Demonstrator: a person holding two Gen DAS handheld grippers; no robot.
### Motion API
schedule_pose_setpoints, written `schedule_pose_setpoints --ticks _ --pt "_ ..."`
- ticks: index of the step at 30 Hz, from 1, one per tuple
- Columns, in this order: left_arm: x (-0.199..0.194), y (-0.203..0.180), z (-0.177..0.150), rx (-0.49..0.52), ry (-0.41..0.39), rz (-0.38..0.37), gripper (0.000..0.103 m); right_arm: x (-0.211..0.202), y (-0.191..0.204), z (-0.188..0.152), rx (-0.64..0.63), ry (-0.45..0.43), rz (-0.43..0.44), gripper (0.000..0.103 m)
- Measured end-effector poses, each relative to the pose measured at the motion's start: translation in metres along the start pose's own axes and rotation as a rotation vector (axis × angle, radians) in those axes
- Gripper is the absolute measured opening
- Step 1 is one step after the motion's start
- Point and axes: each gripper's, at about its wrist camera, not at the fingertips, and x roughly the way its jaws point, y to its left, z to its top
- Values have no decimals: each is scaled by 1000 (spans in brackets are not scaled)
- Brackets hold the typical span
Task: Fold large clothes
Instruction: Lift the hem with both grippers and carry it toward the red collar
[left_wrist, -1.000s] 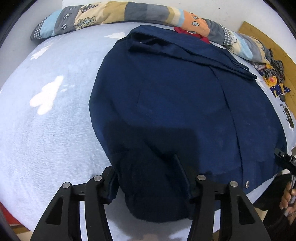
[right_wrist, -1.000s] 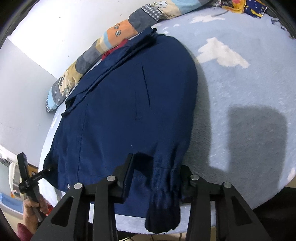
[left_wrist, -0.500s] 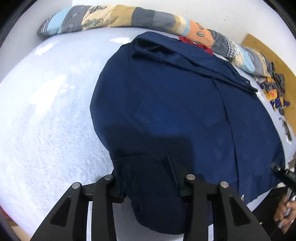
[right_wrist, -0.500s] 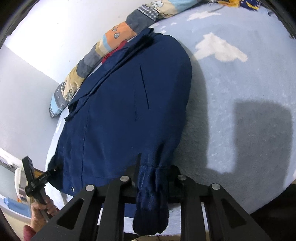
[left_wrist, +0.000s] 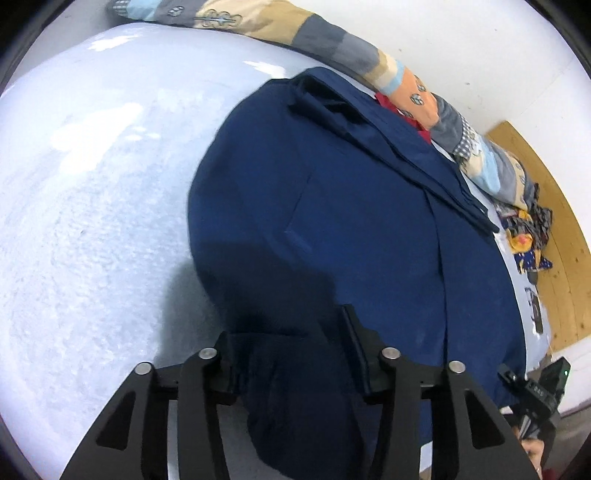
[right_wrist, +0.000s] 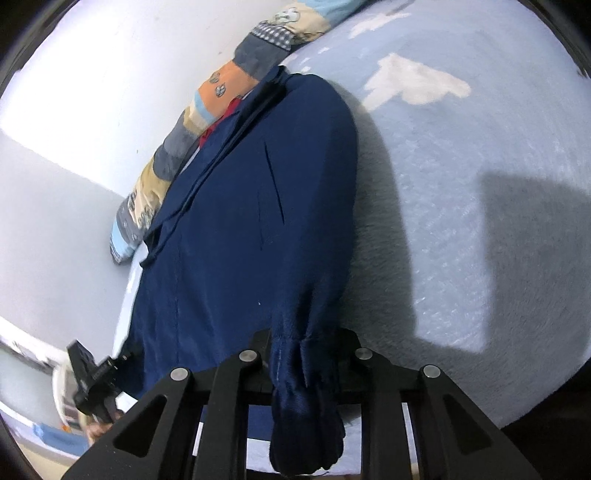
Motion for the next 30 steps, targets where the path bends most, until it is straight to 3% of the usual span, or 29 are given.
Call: schedule_pose_setpoints --ticks 1,3,4,5,6,8,15,20,30 --pt "1 -1 1 3 5 -10 54 0 -2 1 12 4 13 21" --pt "3 -4 3 21 4 8 54 0 -4 4 19 20 18 19" --pt "2 -5 3 32 -2 28 48 0 -3 5 16 26 16 18" --pt "2 -7 2 49 -13 67 31 -1 -1 6 4 25 12 16" --pt "2 -9 2 62 -24 91 30 -5 2 6 -22 10 10 14" --pt "-2 -9 2 46 -39 66 26 -12 13 6 -81 -21 19 12" --pt "-25 -15 -11 39 -97 18 23 -40 27 13 -93 -85 92 11" --pt "-50 -15 -28 35 -142 -16 22 -56 39 15 -140 -116 87 11" --pt "-71 -19 -63 91 -131 -54 22 -82 41 21 -163 -183 79 11"
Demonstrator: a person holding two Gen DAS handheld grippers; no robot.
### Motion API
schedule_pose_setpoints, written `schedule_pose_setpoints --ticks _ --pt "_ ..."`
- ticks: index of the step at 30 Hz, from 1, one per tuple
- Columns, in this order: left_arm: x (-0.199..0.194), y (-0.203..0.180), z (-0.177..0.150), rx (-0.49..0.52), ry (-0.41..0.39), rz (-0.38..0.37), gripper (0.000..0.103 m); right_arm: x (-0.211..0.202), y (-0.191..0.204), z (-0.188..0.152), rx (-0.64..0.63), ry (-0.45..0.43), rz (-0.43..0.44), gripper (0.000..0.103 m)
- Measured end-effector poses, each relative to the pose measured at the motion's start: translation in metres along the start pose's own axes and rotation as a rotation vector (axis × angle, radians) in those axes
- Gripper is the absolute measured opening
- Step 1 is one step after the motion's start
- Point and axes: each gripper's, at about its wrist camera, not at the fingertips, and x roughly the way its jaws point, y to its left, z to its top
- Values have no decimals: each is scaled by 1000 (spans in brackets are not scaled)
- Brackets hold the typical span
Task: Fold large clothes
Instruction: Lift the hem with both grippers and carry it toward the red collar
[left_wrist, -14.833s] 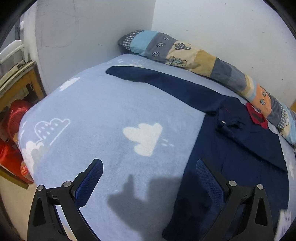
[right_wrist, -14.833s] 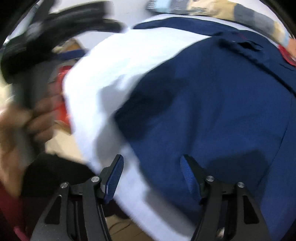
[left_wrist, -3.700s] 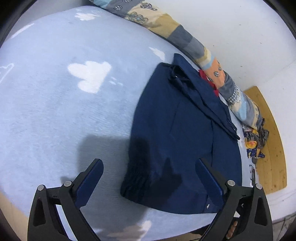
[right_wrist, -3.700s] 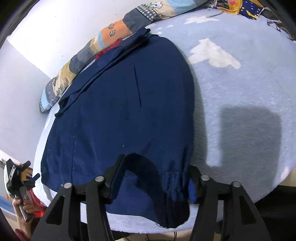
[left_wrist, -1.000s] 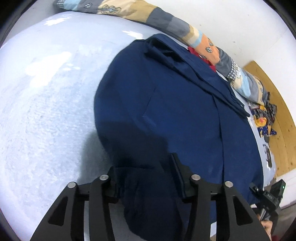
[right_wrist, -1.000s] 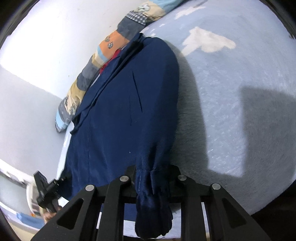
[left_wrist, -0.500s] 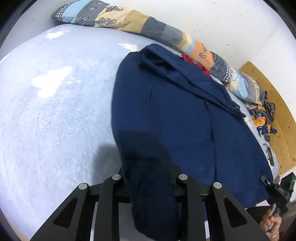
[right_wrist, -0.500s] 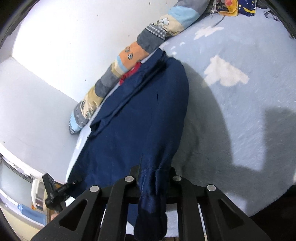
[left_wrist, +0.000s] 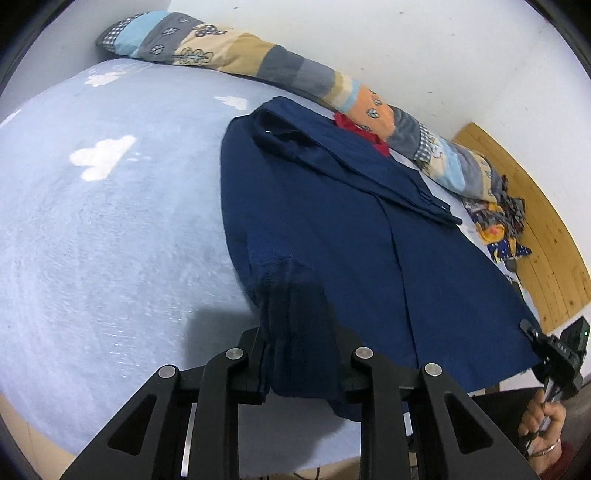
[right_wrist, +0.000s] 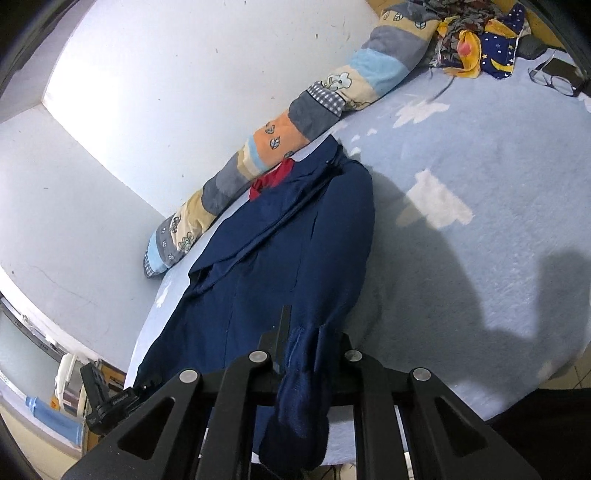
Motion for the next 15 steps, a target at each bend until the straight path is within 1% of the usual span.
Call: schedule_pose_setpoints --ticks 3,4,5,7,8,9,10,11,13,15 --pt "5 4 2 -6 23 2 24 3 -1 -1 2 10 -4 11" --pt "9 6 3 -17 35 10 28 4 -2 -1 3 15 -2 11" --pt "13 8 7 -27 42 24 35 5 -2 -1 4 18 -1 11" --pt "23 11 16 -58 46 38 42 4 -4 -2 5 22 -1 11" --pt "29 10 22 -74 46 38 42 5 -4 -2 5 24 -1 11" --pt "33 16 24 -98 47 34 42 6 -3 -1 6 24 -2 11" --pt "36 18 25 -112 43 33 33 6 -3 -1 5 21 -2 11" --pt "38 19 27 -120 40 30 21 6 -3 0 5 20 1 11" --pt "38 15 26 -105 16 32 19 5 -3 0 7 13 3 11" --pt "29 3 25 -44 -30 35 18 3 -5 1 19 6 6 11"
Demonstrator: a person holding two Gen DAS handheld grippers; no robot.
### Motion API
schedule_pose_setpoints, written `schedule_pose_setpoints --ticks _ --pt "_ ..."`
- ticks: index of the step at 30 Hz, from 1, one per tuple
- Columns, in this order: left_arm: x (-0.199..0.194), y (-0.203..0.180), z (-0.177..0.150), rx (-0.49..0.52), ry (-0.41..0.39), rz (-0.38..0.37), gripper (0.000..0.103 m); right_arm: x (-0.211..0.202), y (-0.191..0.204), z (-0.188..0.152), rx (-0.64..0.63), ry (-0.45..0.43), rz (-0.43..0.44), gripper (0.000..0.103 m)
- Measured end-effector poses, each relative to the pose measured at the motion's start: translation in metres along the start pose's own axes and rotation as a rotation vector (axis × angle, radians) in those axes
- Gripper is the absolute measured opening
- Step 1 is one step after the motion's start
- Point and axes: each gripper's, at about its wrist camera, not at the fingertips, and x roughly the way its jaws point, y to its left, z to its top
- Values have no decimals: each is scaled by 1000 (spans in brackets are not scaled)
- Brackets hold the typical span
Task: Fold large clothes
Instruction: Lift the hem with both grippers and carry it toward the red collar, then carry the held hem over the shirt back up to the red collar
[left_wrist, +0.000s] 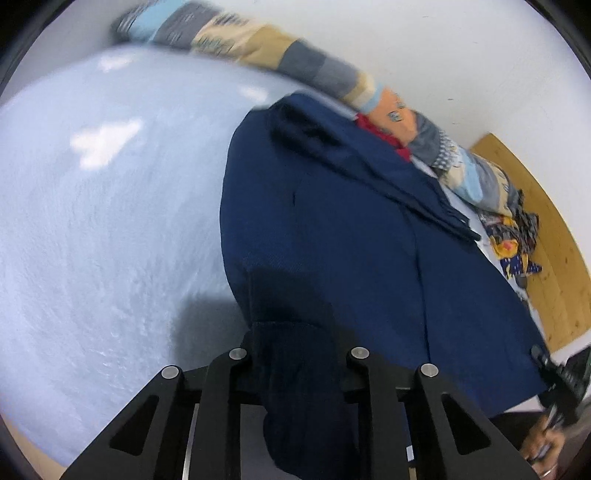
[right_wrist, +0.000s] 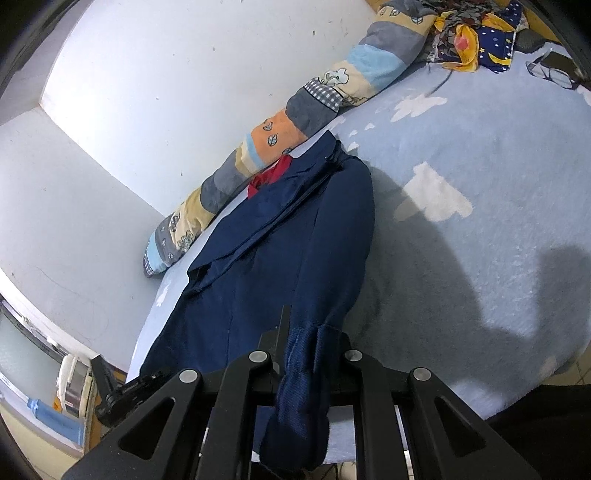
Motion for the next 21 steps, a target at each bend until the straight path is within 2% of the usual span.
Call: schedule_pose_setpoints --ticks 3,6,12,16,21 --pt "-13 -11 -9 41 -35 -40 17 -8 -7 2 35 -19 9 11" --pt "-23 -17 -18 62 -39 -48 17 -16 -12 3 61 -27 24 11" --pt "-43 -12 -40 21 -37 -78 18 -33 -14 2 66 -39 41 11" --pt "-58 -8 -42 43 -58 -31 20 -29 -11 0 49 -33 27 11" --pt "-69 -23 -52 81 -77 14 21 -27 -1 -1 -25 -38 -3 11"
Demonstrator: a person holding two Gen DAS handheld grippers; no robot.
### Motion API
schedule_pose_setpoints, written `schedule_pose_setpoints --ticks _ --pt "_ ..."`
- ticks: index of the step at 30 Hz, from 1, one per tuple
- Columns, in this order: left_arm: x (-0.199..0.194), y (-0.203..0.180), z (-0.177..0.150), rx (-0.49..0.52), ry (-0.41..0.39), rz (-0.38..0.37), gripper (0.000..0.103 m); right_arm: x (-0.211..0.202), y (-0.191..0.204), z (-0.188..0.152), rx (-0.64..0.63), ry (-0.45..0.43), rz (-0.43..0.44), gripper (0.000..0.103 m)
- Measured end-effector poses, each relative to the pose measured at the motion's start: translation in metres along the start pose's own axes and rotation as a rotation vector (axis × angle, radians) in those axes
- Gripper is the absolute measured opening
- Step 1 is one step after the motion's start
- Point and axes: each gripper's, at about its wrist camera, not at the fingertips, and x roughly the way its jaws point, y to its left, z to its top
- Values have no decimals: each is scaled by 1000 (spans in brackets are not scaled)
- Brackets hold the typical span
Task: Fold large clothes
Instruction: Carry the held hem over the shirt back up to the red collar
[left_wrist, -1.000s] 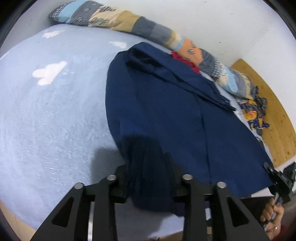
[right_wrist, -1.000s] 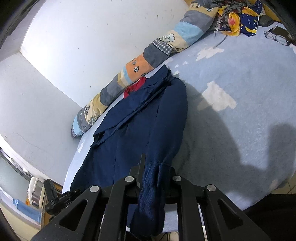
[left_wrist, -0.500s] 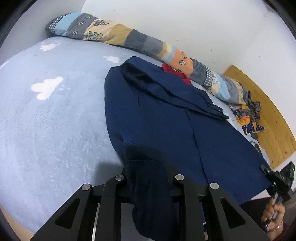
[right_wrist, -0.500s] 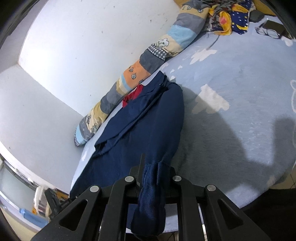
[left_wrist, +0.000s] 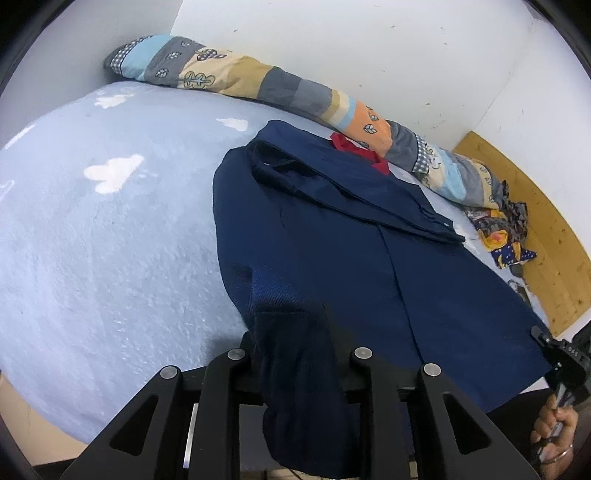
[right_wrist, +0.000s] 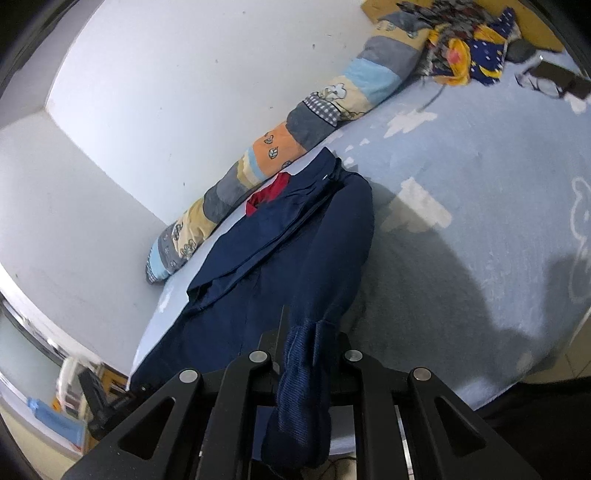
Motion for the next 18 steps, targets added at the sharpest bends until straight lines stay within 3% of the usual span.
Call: schedule_pose_setpoints --ticks 5,18 --pt "-8 -17 -3 30 -24 20 21 0 -2 0 13 0 10 11" --pt "-41 -26 5 -19 -114 23 21 -18 17 23 25 -39 106 11"
